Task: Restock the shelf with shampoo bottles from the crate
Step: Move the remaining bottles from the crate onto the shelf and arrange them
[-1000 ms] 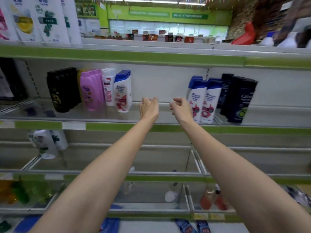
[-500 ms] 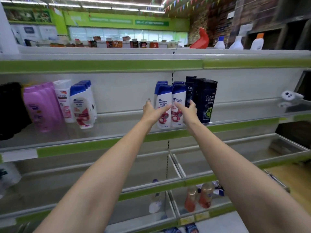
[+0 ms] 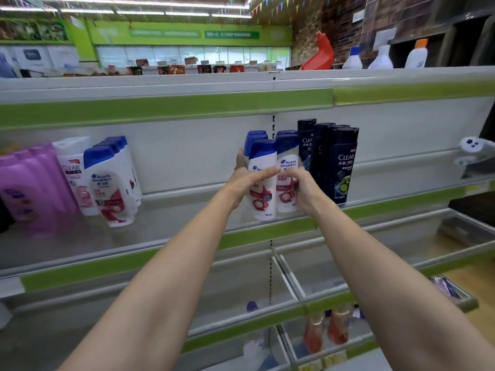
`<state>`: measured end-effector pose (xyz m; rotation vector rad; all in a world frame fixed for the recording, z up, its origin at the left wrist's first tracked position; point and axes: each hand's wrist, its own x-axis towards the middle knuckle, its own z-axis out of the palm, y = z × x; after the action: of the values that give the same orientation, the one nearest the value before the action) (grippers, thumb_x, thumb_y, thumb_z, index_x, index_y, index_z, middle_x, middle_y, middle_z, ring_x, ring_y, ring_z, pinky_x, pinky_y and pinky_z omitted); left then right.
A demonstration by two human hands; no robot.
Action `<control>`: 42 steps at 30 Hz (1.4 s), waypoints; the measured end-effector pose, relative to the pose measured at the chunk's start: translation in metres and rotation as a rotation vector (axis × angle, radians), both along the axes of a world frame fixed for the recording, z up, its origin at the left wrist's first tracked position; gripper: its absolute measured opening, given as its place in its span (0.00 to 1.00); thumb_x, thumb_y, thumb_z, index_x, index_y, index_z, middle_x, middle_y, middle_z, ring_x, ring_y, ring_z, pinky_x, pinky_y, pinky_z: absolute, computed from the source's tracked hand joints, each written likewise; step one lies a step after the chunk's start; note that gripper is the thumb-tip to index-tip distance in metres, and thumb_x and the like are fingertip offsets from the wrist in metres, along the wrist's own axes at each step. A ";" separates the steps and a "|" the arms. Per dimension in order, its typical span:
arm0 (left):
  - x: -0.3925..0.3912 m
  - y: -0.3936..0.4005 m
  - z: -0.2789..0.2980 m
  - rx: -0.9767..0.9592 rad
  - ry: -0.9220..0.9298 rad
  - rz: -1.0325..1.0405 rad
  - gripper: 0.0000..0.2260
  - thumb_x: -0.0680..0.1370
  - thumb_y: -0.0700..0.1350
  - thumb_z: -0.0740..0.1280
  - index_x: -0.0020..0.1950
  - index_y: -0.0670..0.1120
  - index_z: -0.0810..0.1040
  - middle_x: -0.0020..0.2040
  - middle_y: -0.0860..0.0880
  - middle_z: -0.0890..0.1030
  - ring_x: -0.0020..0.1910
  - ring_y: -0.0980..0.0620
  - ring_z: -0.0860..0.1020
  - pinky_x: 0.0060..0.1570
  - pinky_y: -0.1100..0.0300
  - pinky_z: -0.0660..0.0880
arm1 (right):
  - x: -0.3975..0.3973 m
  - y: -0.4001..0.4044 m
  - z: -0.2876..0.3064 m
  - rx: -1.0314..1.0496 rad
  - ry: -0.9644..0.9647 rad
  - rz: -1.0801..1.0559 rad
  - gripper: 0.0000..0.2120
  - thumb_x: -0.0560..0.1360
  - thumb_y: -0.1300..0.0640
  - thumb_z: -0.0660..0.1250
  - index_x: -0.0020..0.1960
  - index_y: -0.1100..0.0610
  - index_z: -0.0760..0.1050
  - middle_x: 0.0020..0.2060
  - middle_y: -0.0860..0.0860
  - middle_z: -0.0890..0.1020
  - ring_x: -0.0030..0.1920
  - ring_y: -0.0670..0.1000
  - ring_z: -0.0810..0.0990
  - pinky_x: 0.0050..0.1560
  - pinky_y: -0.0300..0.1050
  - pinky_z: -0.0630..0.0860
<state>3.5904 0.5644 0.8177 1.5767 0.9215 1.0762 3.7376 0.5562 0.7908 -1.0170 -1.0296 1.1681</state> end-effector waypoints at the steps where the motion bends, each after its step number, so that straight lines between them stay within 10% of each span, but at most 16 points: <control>1: 0.000 0.003 -0.001 0.014 0.000 0.007 0.48 0.52 0.60 0.76 0.68 0.56 0.59 0.64 0.50 0.75 0.61 0.48 0.76 0.65 0.48 0.71 | -0.001 0.001 0.001 0.006 -0.001 0.005 0.42 0.63 0.57 0.68 0.75 0.59 0.57 0.52 0.61 0.82 0.46 0.58 0.83 0.39 0.49 0.80; 4: -0.002 0.008 -0.004 0.047 0.033 0.015 0.56 0.50 0.63 0.77 0.74 0.58 0.55 0.66 0.49 0.72 0.63 0.48 0.74 0.65 0.49 0.71 | -0.007 0.006 0.000 0.033 -0.006 0.014 0.39 0.63 0.59 0.66 0.73 0.57 0.59 0.54 0.62 0.80 0.47 0.59 0.82 0.43 0.51 0.81; 9: -0.006 0.008 -0.004 0.021 0.036 0.030 0.32 0.50 0.63 0.76 0.48 0.58 0.68 0.63 0.43 0.71 0.61 0.46 0.75 0.63 0.49 0.73 | -0.018 0.013 -0.003 0.047 -0.037 0.016 0.31 0.65 0.59 0.62 0.69 0.58 0.66 0.53 0.60 0.81 0.43 0.55 0.83 0.37 0.47 0.81; 18: -0.030 0.014 -0.006 0.077 -0.036 0.031 0.38 0.56 0.58 0.75 0.61 0.49 0.67 0.56 0.50 0.78 0.55 0.50 0.78 0.54 0.58 0.74 | -0.037 0.022 -0.001 0.059 -0.077 0.044 0.20 0.70 0.59 0.59 0.61 0.62 0.69 0.42 0.57 0.81 0.42 0.56 0.80 0.41 0.48 0.77; 23: -0.033 0.019 -0.007 0.090 -0.009 0.052 0.40 0.55 0.61 0.74 0.63 0.49 0.66 0.55 0.51 0.78 0.56 0.50 0.77 0.59 0.52 0.75 | -0.035 0.025 -0.002 0.044 0.065 0.025 0.20 0.73 0.56 0.55 0.61 0.65 0.72 0.53 0.62 0.81 0.53 0.62 0.79 0.57 0.60 0.76; 28: -0.034 0.017 -0.008 0.072 -0.017 0.039 0.43 0.56 0.63 0.72 0.66 0.48 0.64 0.56 0.50 0.78 0.57 0.48 0.77 0.59 0.50 0.74 | -0.032 0.028 0.004 0.007 0.041 -0.039 0.23 0.81 0.42 0.49 0.64 0.53 0.73 0.58 0.53 0.79 0.53 0.50 0.78 0.43 0.46 0.72; 32: -0.033 0.017 -0.009 0.083 -0.036 0.039 0.42 0.59 0.61 0.73 0.68 0.50 0.63 0.59 0.49 0.78 0.58 0.48 0.77 0.58 0.52 0.75 | -0.041 0.030 0.001 -0.017 0.036 0.041 0.27 0.79 0.36 0.45 0.54 0.48 0.79 0.55 0.58 0.83 0.56 0.59 0.81 0.60 0.60 0.74; 36: -0.025 0.015 -0.013 0.104 -0.040 0.125 0.41 0.61 0.58 0.76 0.68 0.50 0.60 0.57 0.51 0.76 0.56 0.50 0.76 0.50 0.61 0.75 | -0.046 0.027 -0.001 -0.021 0.014 0.045 0.27 0.79 0.35 0.46 0.50 0.47 0.80 0.48 0.55 0.85 0.51 0.57 0.83 0.57 0.57 0.76; 42: -0.013 0.007 -0.014 0.194 0.046 0.223 0.53 0.54 0.62 0.75 0.71 0.51 0.50 0.65 0.49 0.62 0.68 0.49 0.65 0.67 0.57 0.66 | -0.055 0.016 0.002 0.046 0.026 -0.053 0.29 0.75 0.35 0.56 0.70 0.49 0.68 0.61 0.55 0.79 0.57 0.55 0.80 0.53 0.52 0.79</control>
<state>3.5778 0.5711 0.8038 1.6909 1.0697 1.3230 3.6830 0.5725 0.7925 -0.9850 -0.9989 1.1075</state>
